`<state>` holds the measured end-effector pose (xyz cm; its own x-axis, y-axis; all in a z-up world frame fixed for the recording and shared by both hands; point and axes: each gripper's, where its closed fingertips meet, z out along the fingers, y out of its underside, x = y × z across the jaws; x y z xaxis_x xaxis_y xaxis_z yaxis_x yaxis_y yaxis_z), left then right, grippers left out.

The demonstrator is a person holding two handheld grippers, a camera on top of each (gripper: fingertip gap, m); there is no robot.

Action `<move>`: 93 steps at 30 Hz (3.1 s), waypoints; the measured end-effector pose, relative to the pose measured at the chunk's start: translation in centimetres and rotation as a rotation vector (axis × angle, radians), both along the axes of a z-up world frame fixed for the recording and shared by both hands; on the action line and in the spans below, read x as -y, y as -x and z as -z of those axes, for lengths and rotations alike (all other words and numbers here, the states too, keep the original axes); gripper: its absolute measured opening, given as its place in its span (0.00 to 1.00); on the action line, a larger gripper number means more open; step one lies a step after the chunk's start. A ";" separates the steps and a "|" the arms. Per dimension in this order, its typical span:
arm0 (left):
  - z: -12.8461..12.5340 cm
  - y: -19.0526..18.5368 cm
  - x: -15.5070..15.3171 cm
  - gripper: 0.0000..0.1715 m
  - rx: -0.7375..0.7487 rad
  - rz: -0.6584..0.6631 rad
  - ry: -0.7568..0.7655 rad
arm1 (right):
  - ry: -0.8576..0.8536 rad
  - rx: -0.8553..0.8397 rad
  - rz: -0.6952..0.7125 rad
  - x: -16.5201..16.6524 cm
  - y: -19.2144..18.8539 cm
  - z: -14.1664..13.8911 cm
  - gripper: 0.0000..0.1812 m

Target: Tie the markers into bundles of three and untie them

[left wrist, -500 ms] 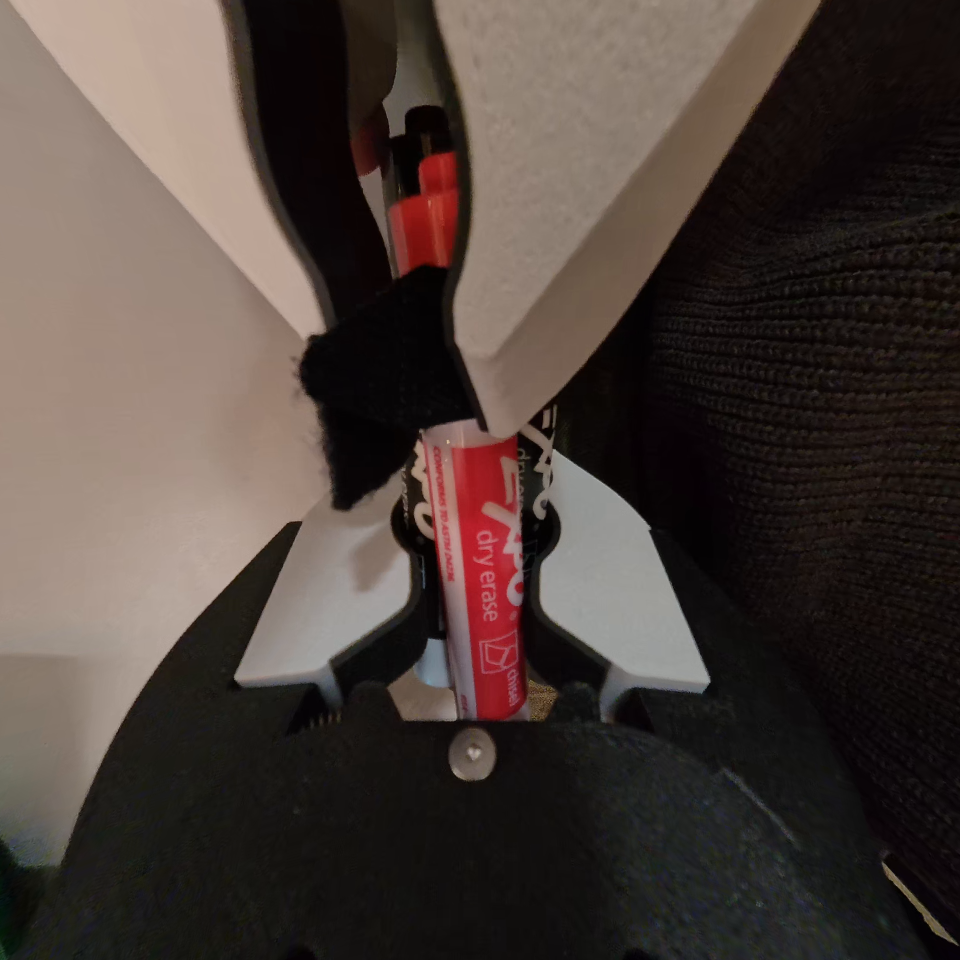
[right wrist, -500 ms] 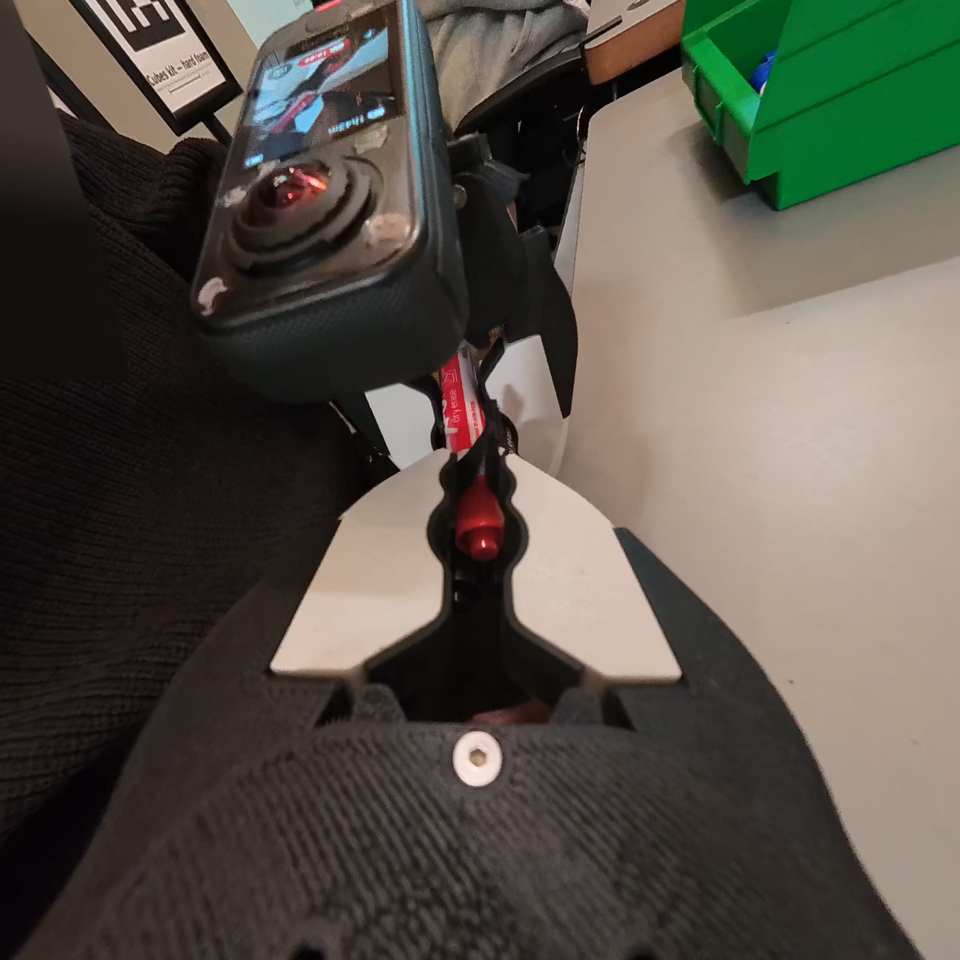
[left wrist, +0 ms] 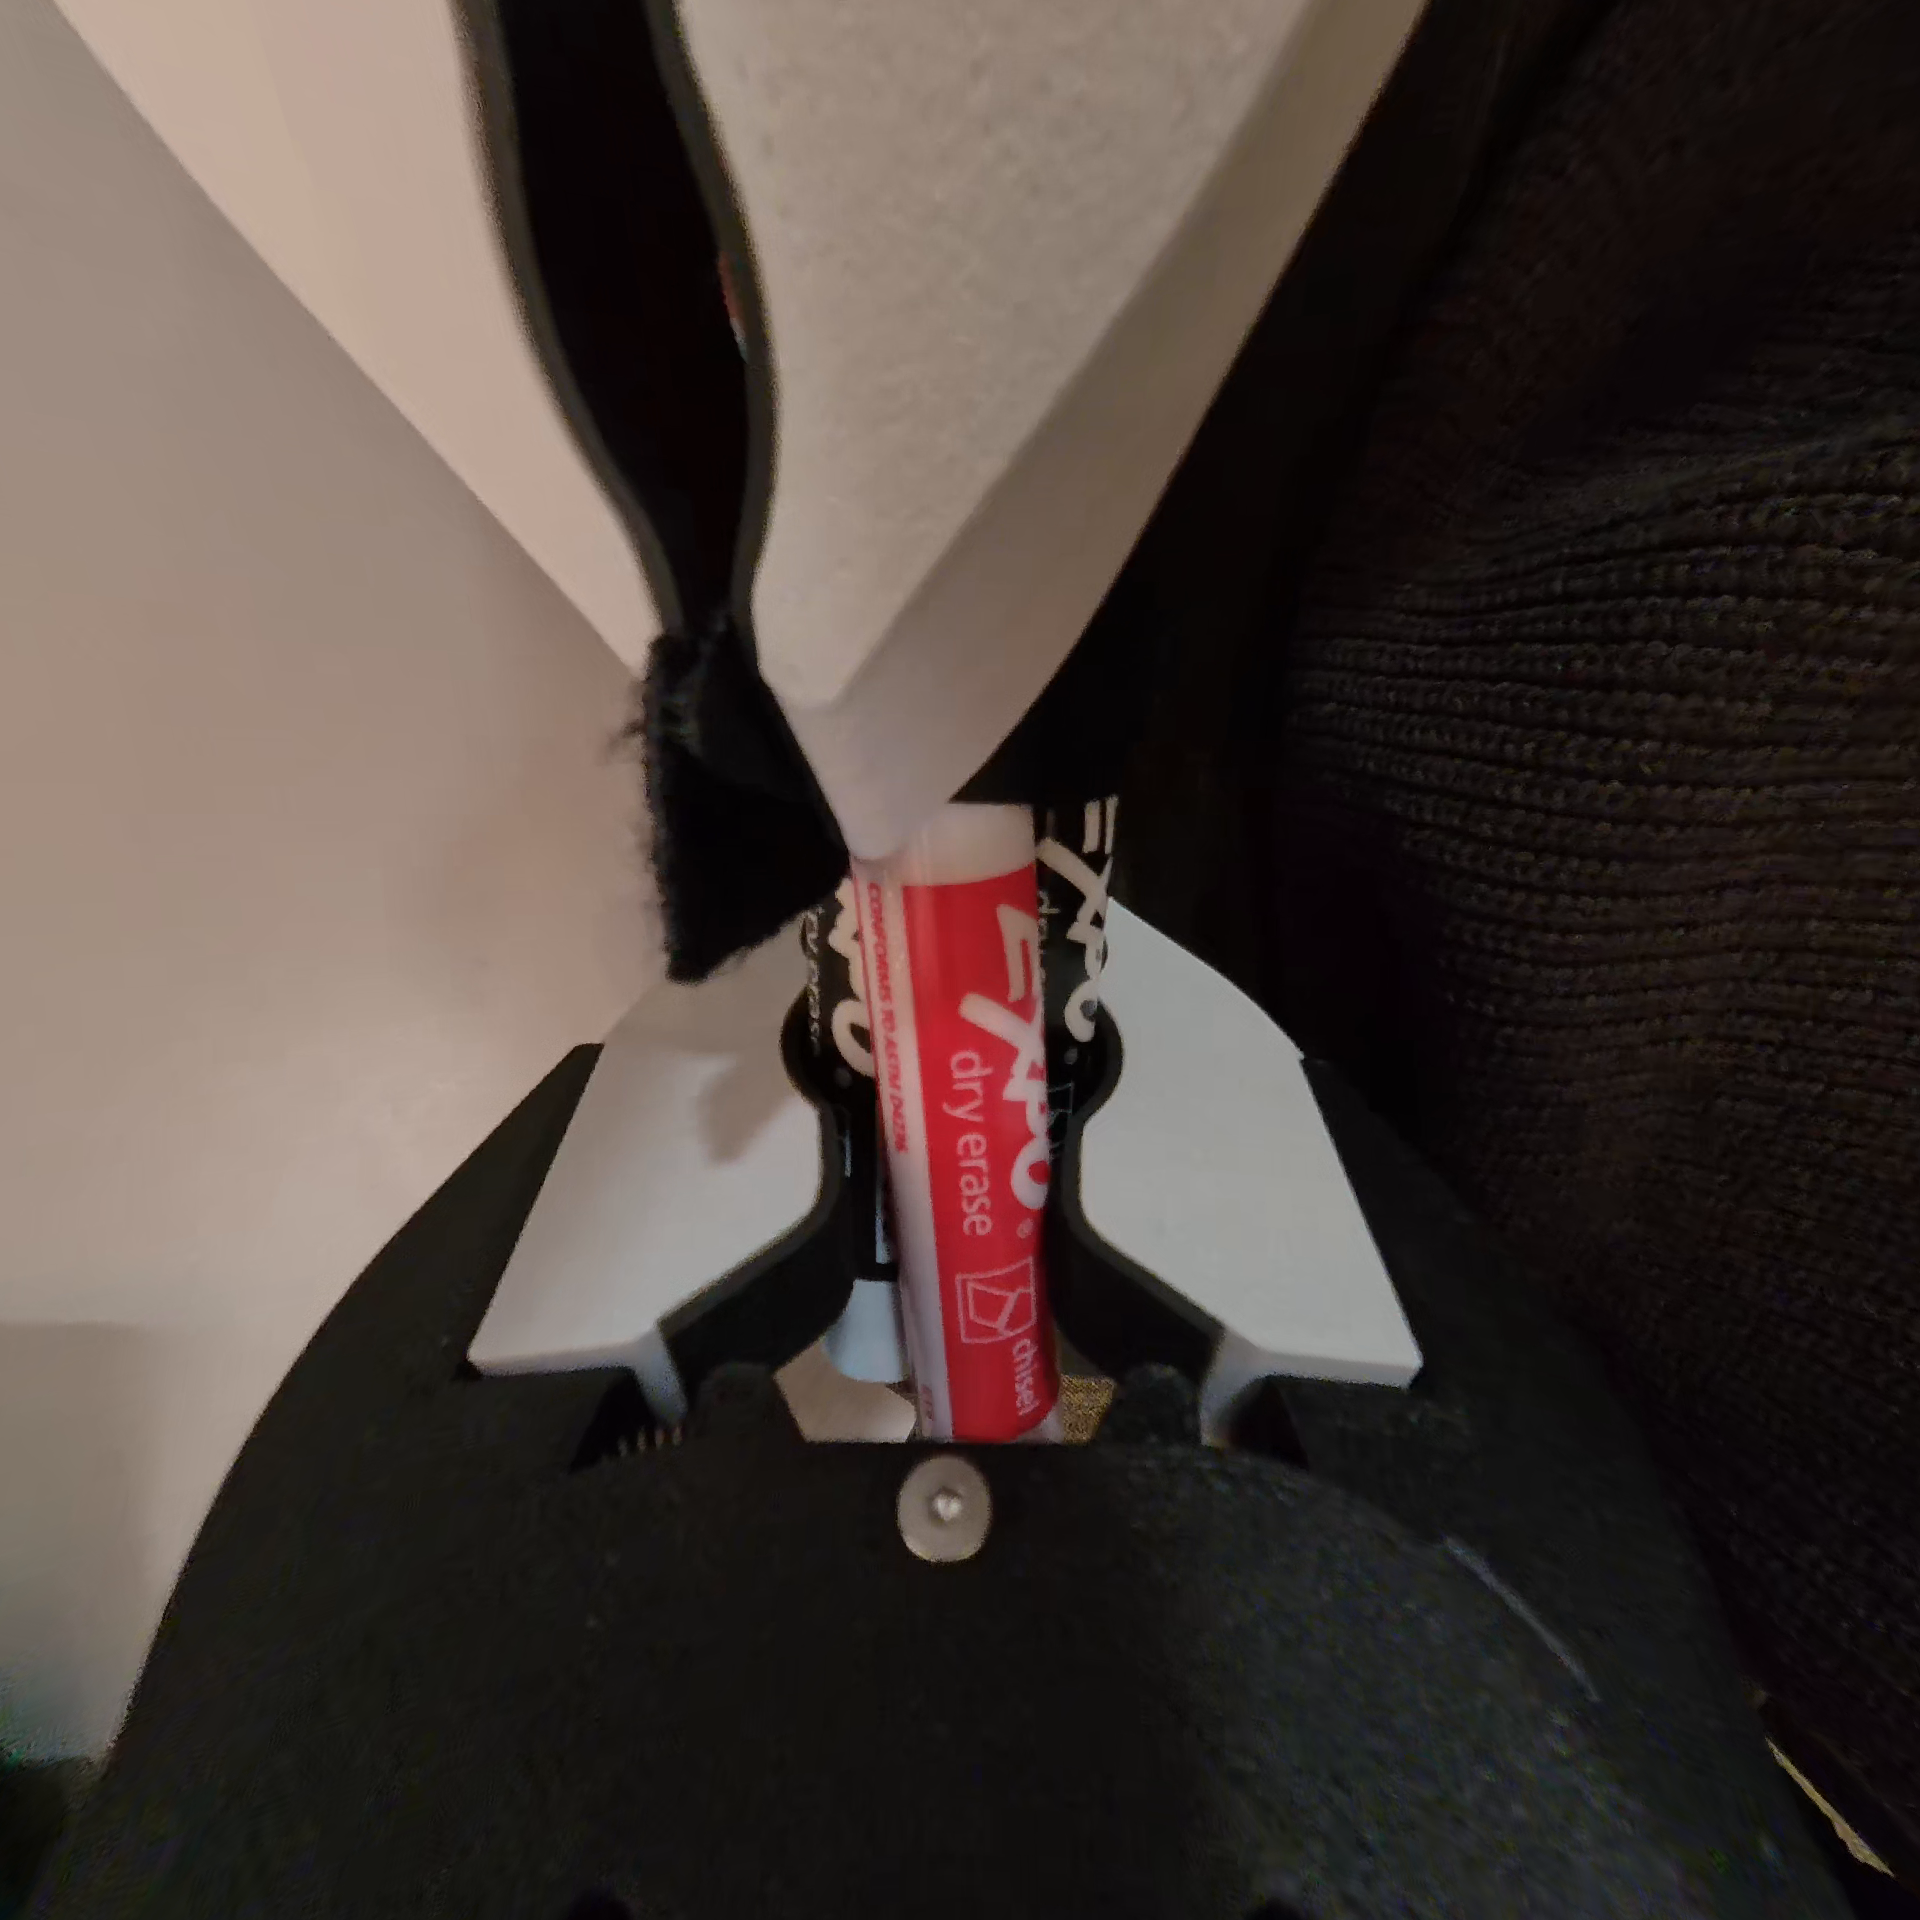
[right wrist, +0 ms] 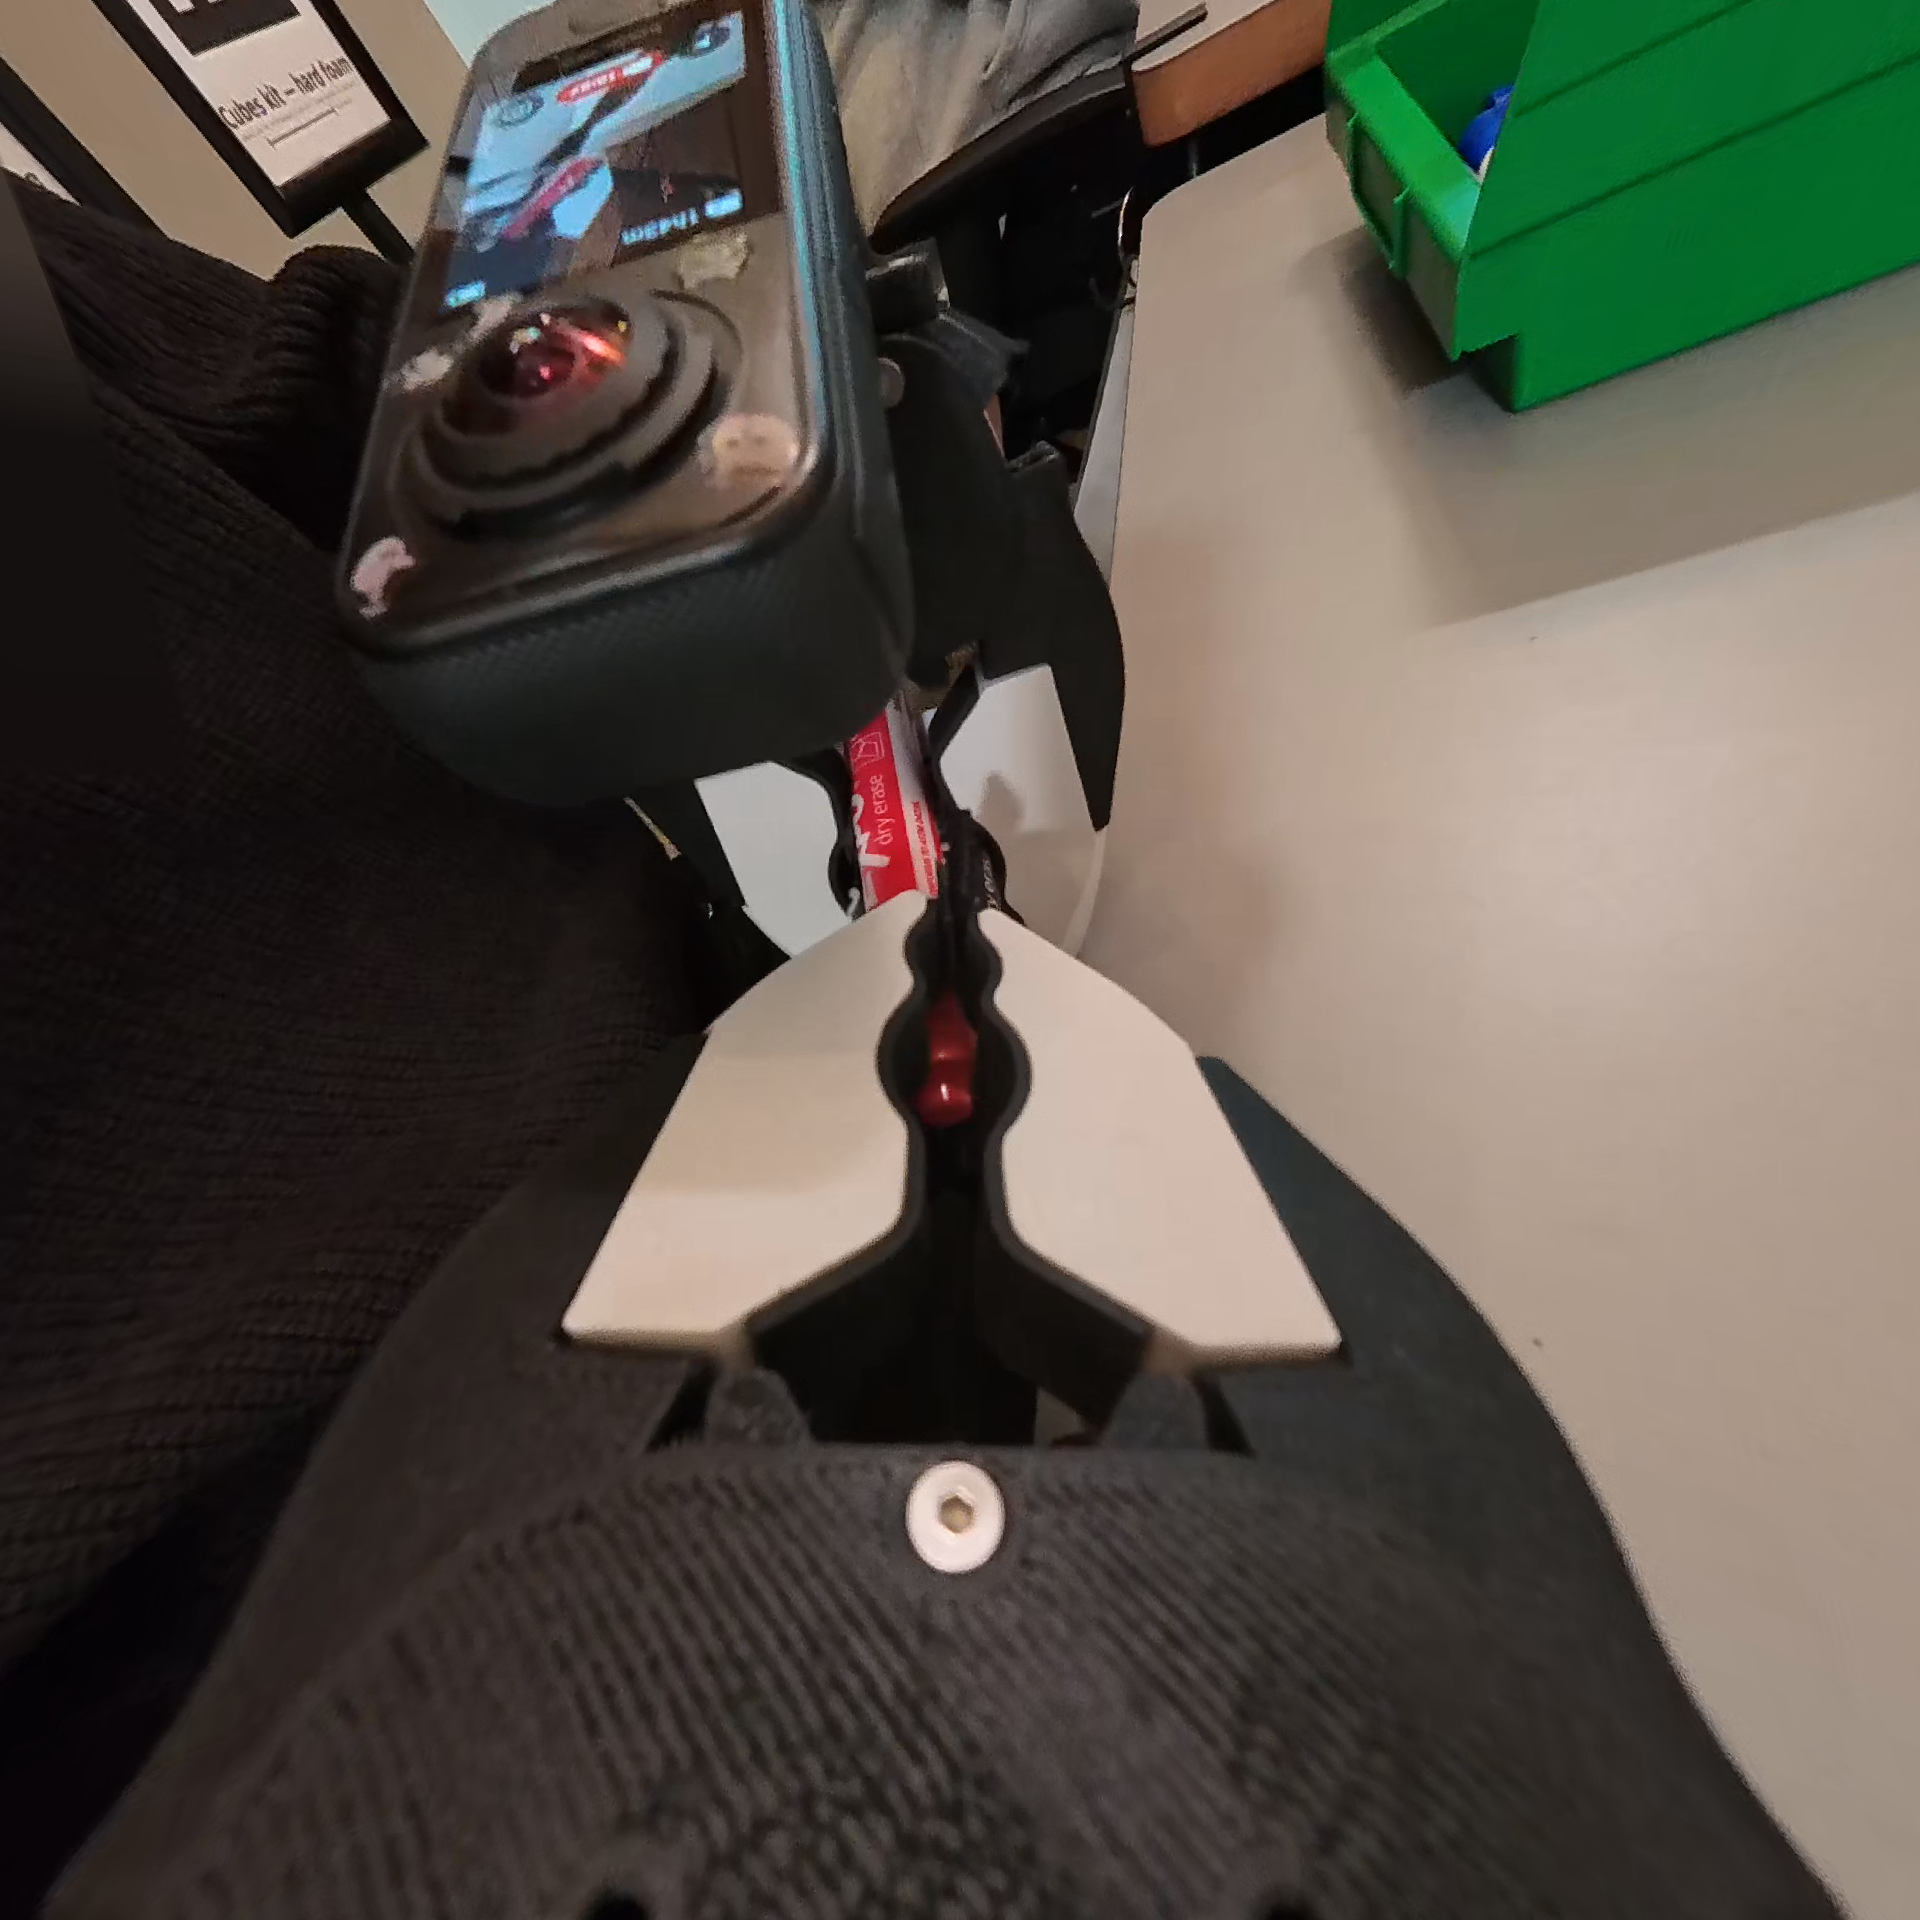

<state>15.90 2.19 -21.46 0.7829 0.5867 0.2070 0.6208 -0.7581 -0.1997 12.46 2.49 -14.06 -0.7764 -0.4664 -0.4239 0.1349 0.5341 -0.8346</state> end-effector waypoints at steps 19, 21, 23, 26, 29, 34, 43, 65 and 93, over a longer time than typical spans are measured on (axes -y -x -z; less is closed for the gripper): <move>-0.1 0.0 -0.1 0.25 0.001 0.000 -0.017 | 0.032 0.110 0.060 -1.8 2.3 -1.3 0.18; 0.0 0.0 -0.1 0.25 0.004 0.005 -0.016 | 0.034 0.089 0.060 -1.7 2.3 -1.2 0.12; 0.1 -0.1 -0.2 0.25 0.007 0.009 -0.015 | 0.019 0.069 0.043 -1.6 1.8 -0.9 0.11; 0.2 -0.2 -0.1 0.25 0.011 0.010 -0.004 | -0.008 0.032 0.018 -1.4 1.0 -0.2 0.07; 0.3 -0.2 0.0 0.24 0.014 0.001 0.002 | 0.000 0.021 0.022 -1.1 0.7 -0.3 0.02; 0.3 -0.2 0.0 0.25 0.010 -0.001 0.007 | 0.004 0.019 0.016 -0.8 0.2 -0.5 0.02; 0.2 -0.1 0.2 0.25 0.005 -0.006 0.011 | -0.001 -0.057 0.031 -0.4 0.2 -0.2 0.13; -0.3 0.2 0.0 0.25 -0.019 0.004 -0.003 | 0.025 -0.199 -0.023 -2.4 1.0 0.1 0.11; -1.7 -2.0 -3.5 0.25 -0.024 0.185 -0.108 | 0.076 0.130 -0.253 -2.8 -4.0 -1.5 0.32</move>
